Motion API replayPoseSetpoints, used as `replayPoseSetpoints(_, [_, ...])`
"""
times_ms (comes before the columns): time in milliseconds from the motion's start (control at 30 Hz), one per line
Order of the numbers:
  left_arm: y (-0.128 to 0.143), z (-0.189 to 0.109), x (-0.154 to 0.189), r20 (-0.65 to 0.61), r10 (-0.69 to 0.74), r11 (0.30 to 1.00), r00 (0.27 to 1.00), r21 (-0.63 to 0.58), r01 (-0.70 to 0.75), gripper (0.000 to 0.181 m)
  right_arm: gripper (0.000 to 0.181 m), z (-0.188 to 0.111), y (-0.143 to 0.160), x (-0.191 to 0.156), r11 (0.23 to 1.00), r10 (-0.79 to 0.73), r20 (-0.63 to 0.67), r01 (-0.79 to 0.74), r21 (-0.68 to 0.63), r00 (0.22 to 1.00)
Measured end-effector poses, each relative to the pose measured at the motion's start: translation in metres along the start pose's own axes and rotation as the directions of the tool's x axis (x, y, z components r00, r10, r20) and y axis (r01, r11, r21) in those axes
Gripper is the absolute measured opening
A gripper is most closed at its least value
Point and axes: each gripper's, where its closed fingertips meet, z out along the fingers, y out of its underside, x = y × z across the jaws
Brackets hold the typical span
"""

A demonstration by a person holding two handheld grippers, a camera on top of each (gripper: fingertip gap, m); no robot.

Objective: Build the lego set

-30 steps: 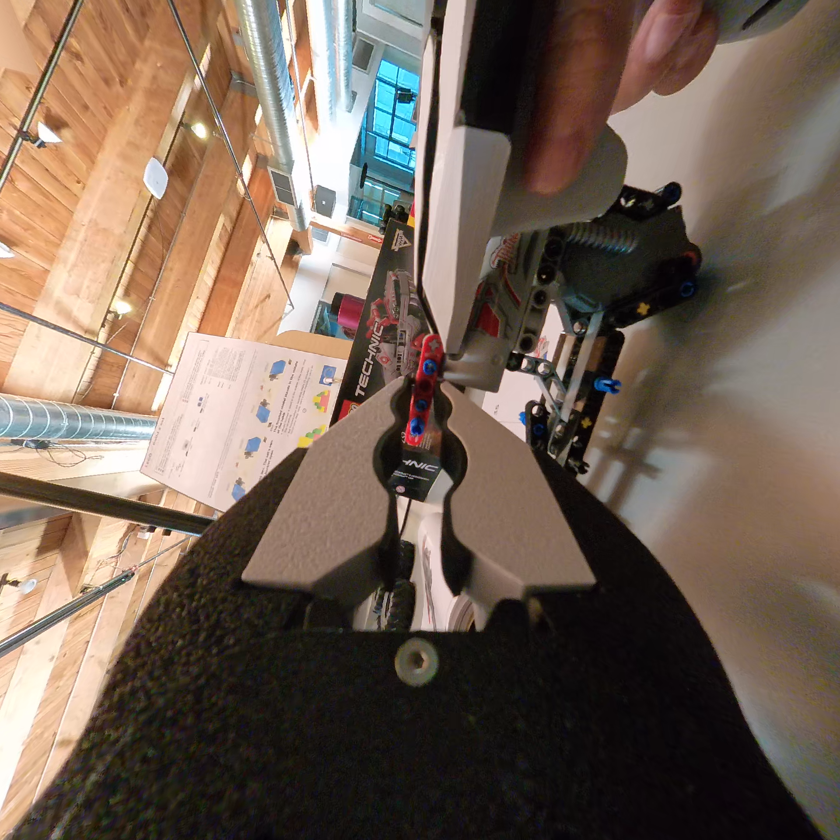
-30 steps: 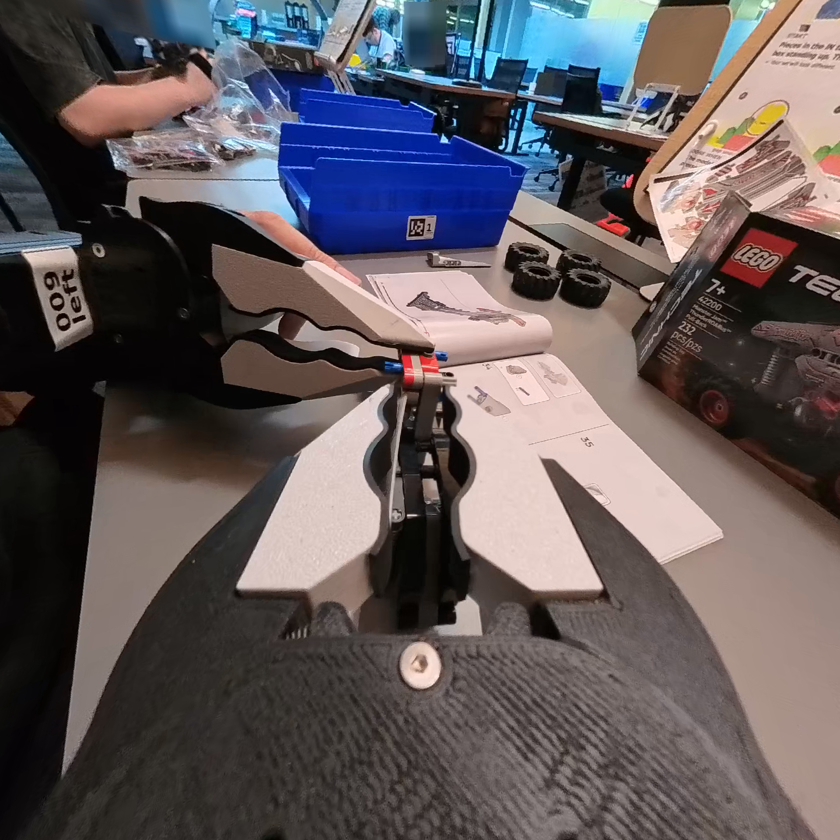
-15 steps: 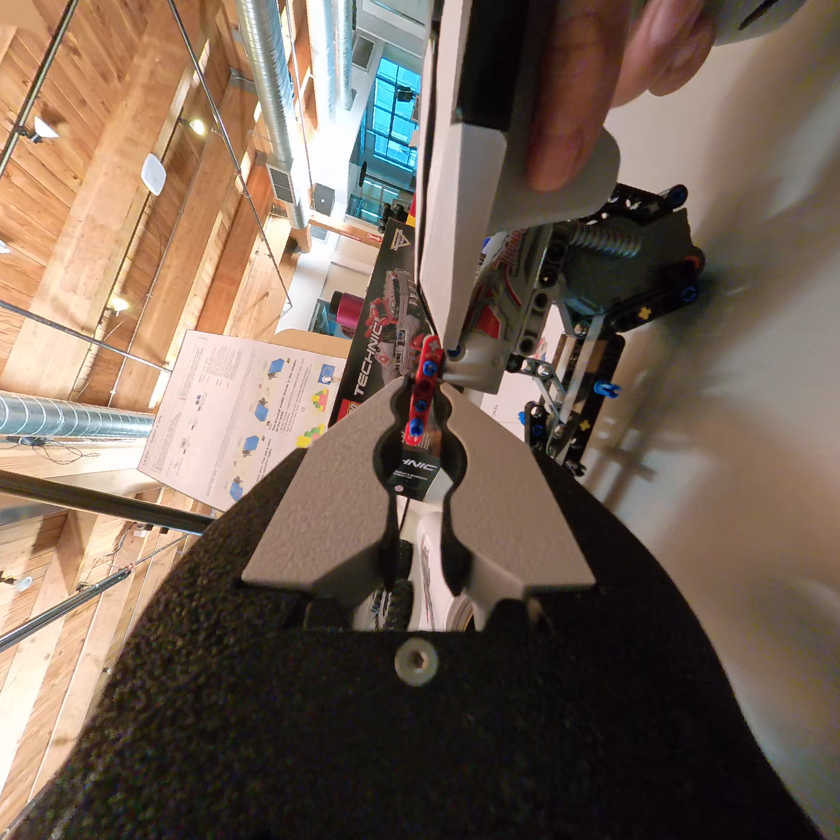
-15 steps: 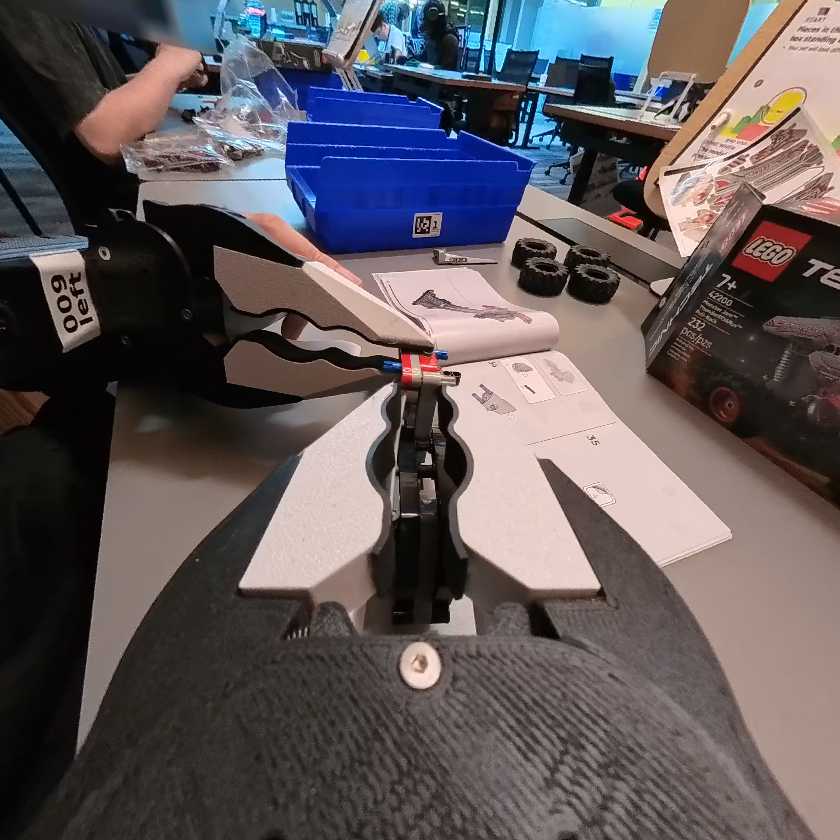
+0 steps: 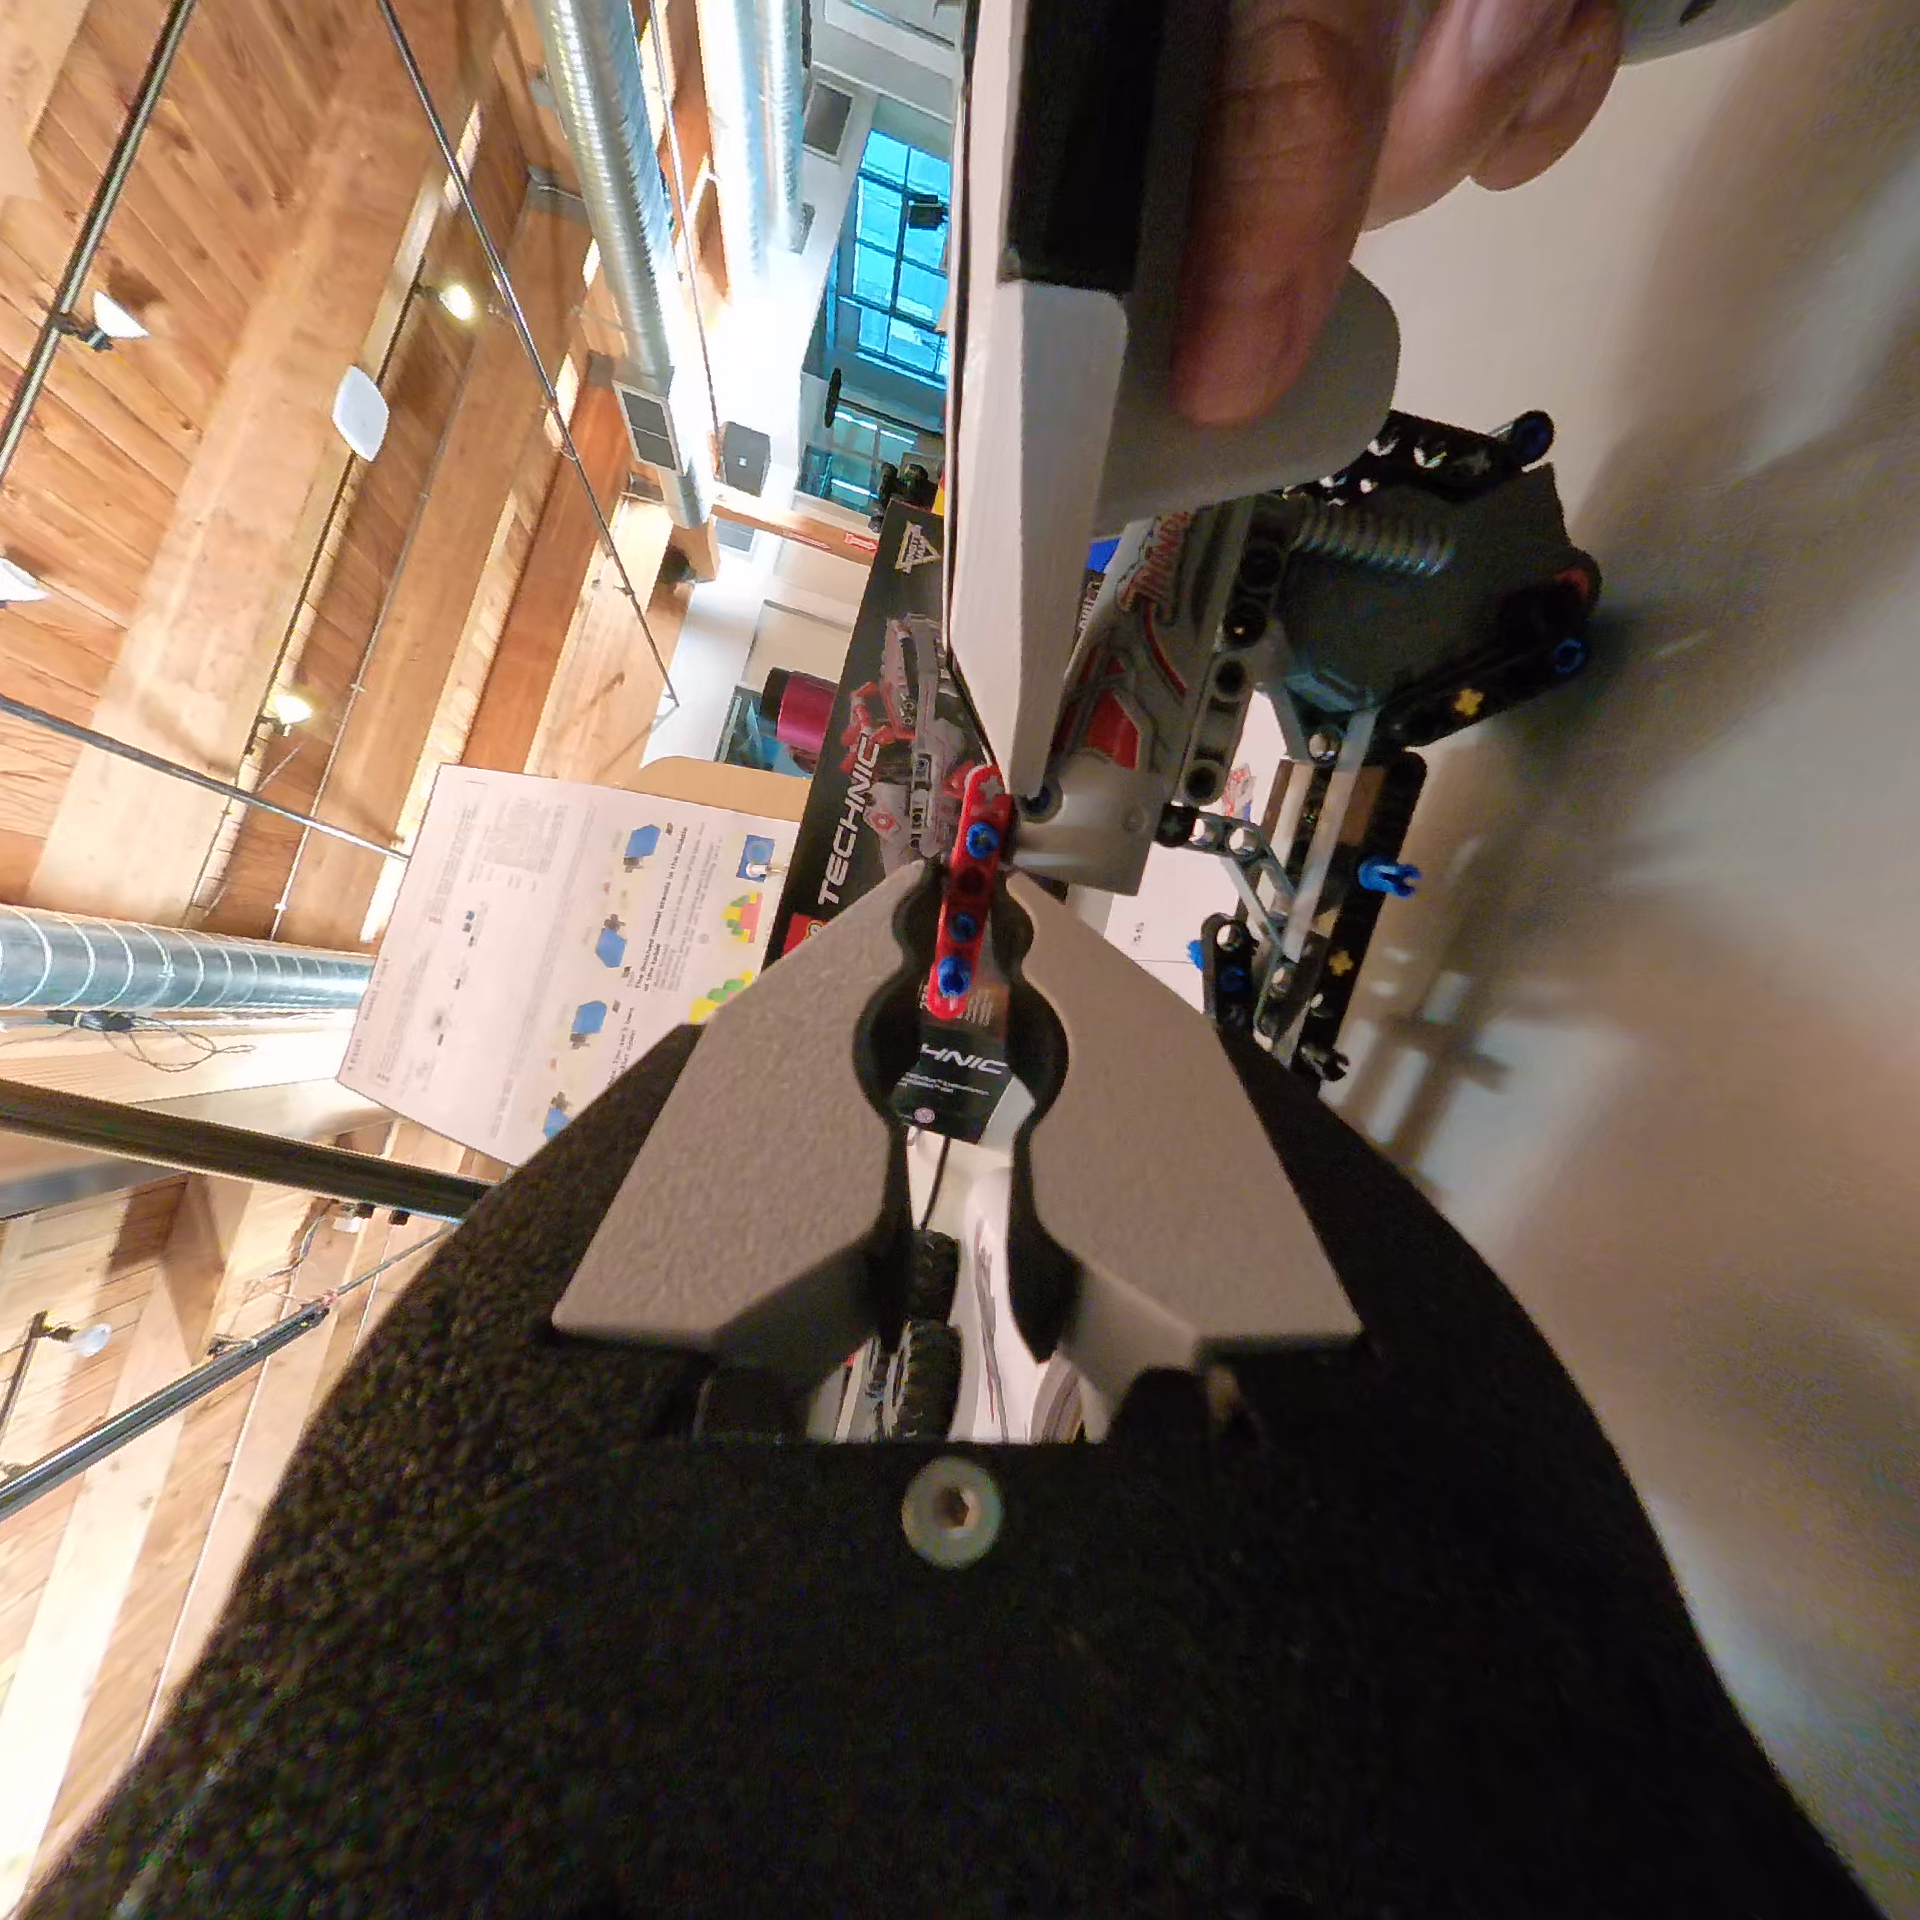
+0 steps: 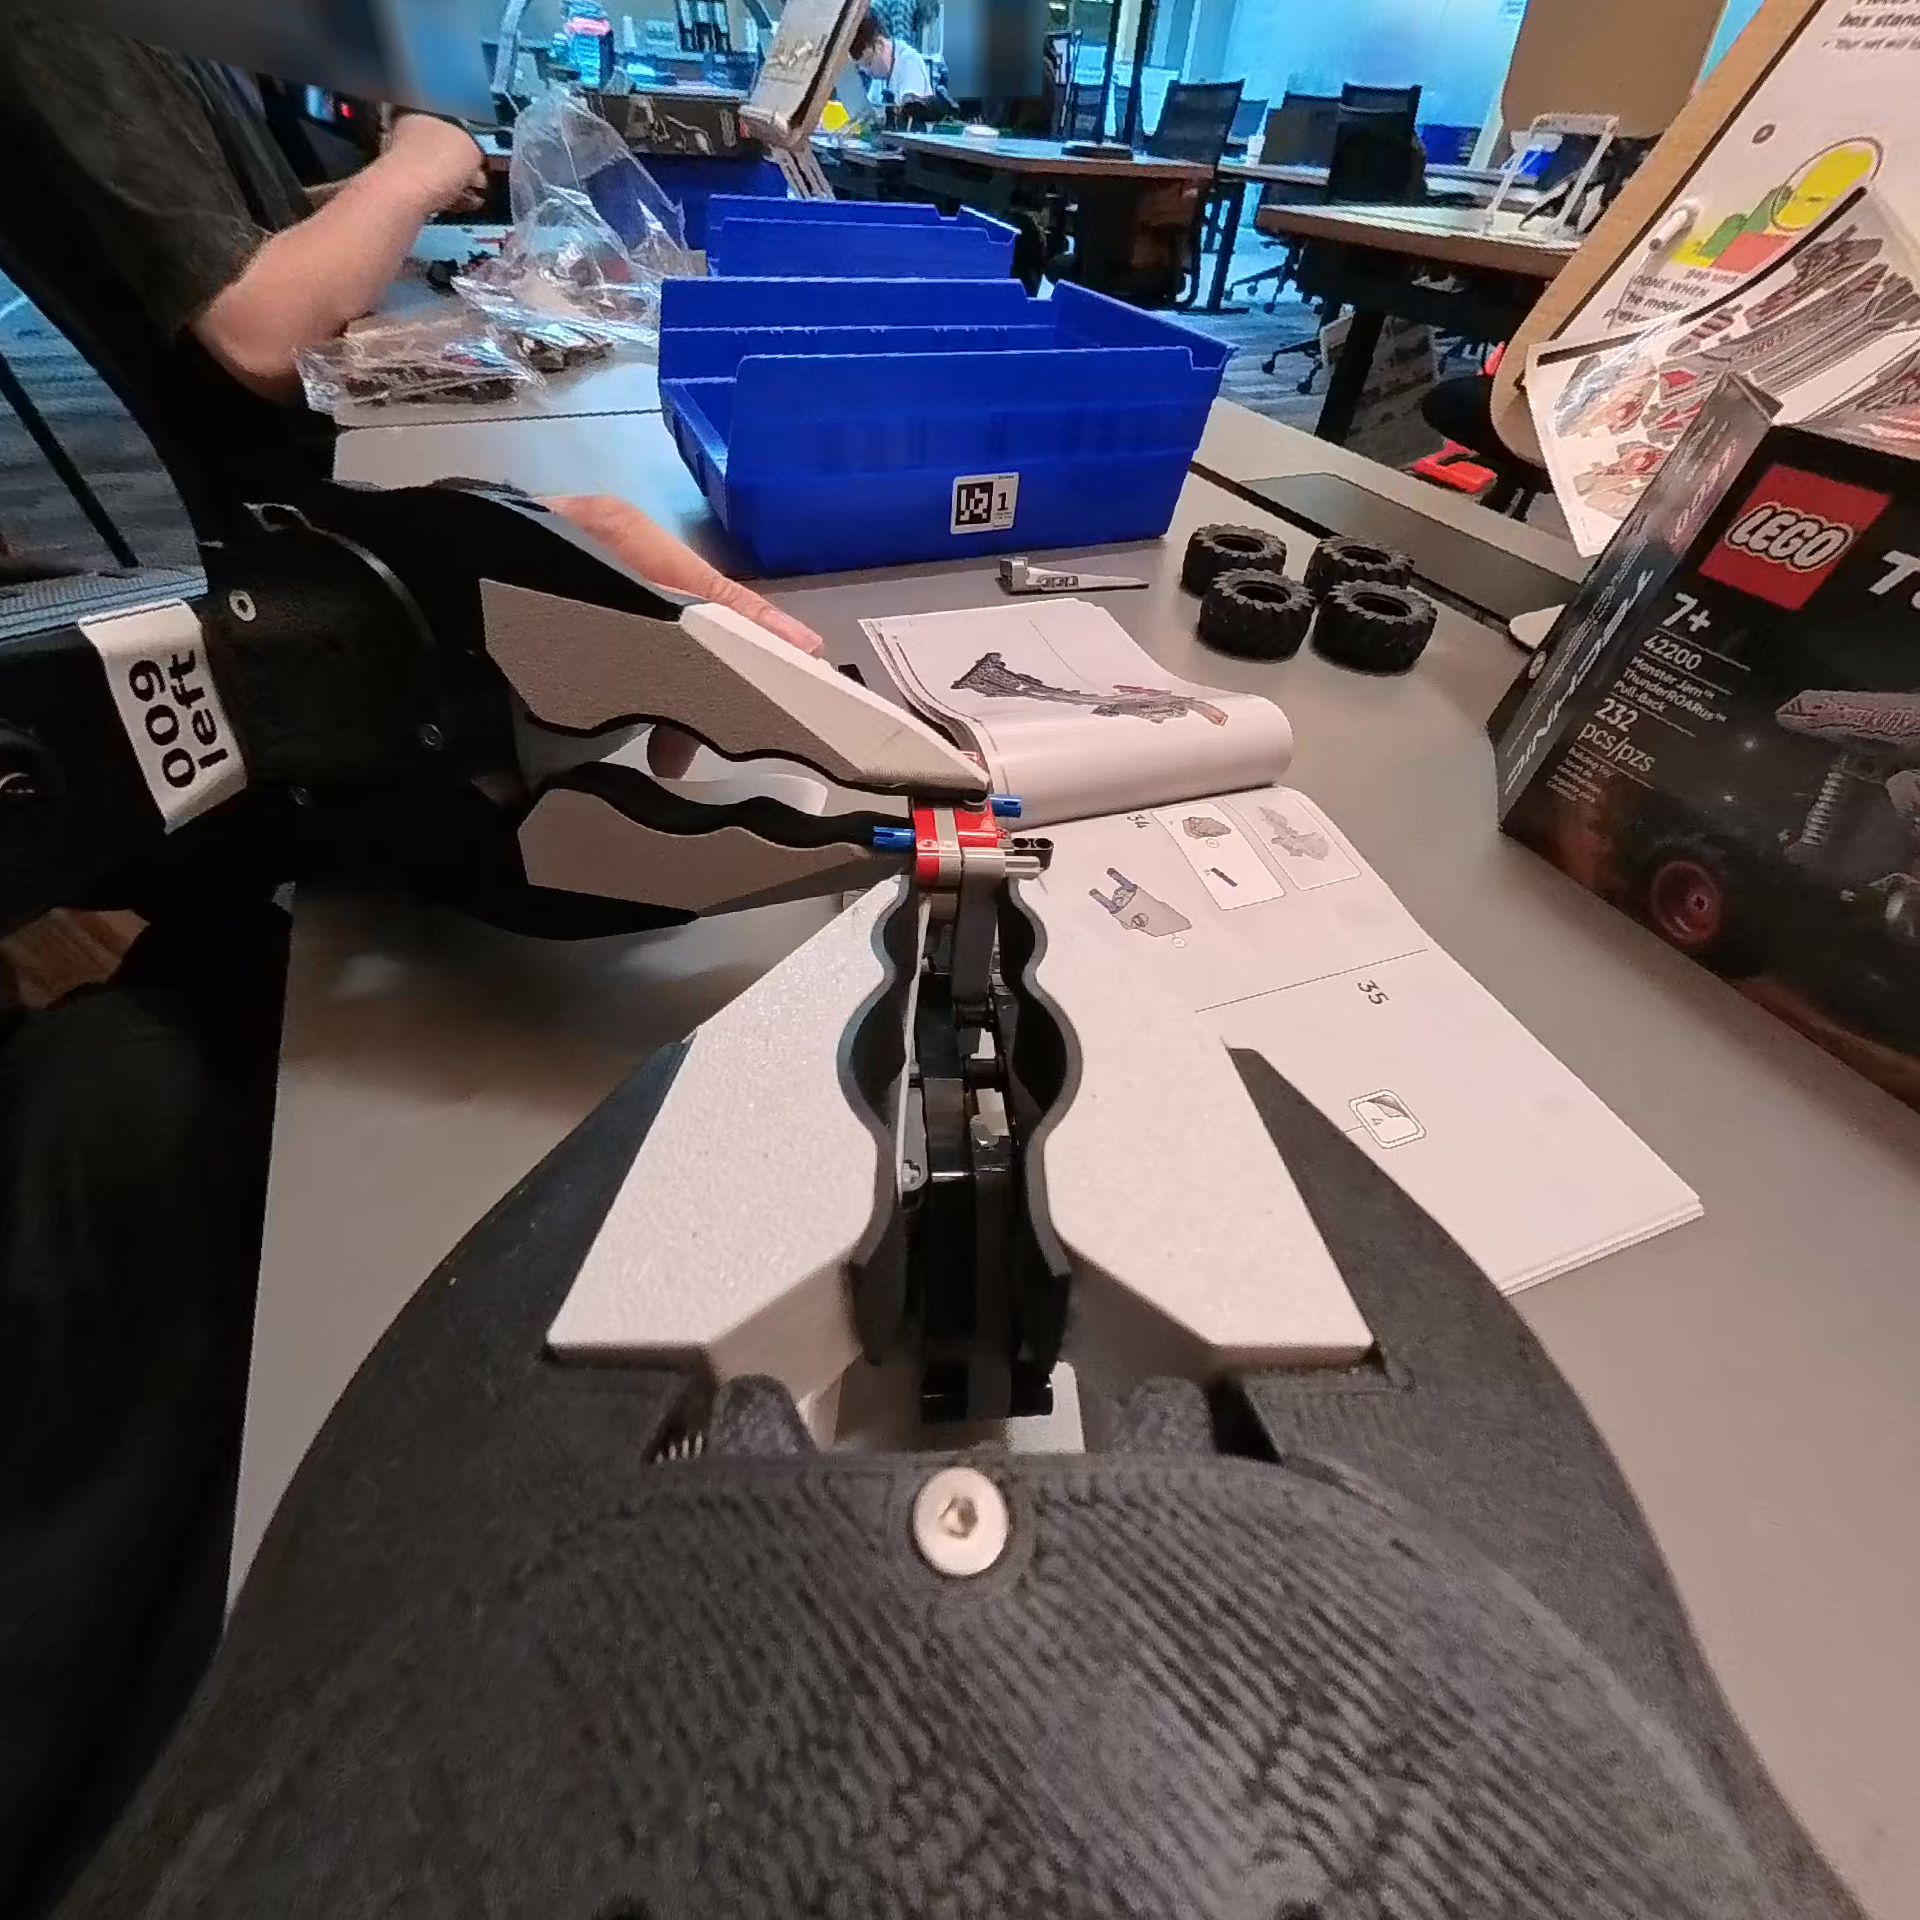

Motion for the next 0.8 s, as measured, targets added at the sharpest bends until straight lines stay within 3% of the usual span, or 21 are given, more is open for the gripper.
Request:
replayPoseSetpoints(133, [-0.001, 0.002, 0.000, -0.005, -0.012, 1.000, 1.000, 0.000, 0.012, 0.006, 0.015, -0.002, 0.000, -0.001, 0.999, -0.042, -0.006, 0.042, 0.013, 0.999])
replayPoseSetpoints(200, [-0.002, 0.003, 0.000, 0.000, 0.008, 1.000, 1.000, -0.004, -0.008, 0.006, 0.037, -0.010, 0.007, -0.012, 0.998, -0.045, 0.082, 0.049, -0.045, 0.996])
replayPoseSetpoints(267, [-0.002, 0.003, -0.001, 0.001, 0.013, 1.000, 1.000, -0.004, -0.013, 0.006, 0.057, -0.020, 0.018, -0.010, 0.991, -0.044, 0.082, 0.054, -0.124, 0.996])
replayPoseSetpoints(533, [-0.003, 0.006, -0.002, -0.011, -0.017, 1.000, 1.000, -0.003, 0.016, 0.006, 0.044, -0.024, 0.030, 0.004, 0.993, -0.026, 0.033, 0.030, -0.113, 0.999])
replayPoseSetpoints(733, [-0.005, 0.007, -0.002, -0.014, -0.004, 1.000, 1.000, -0.006, 0.004, 0.006, 0.059, -0.015, 0.039, 0.004, 0.986, -0.038, 0.025, 0.042, -0.159, 0.999])
replayPoseSetpoints(800, [-0.006, 0.007, -0.002, -0.015, -0.004, 1.000, 1.000, -0.005, 0.004, 0.006, 0.046, -0.013, 0.040, 0.005, 0.986, -0.043, 0.015, 0.044, -0.158, 0.999])
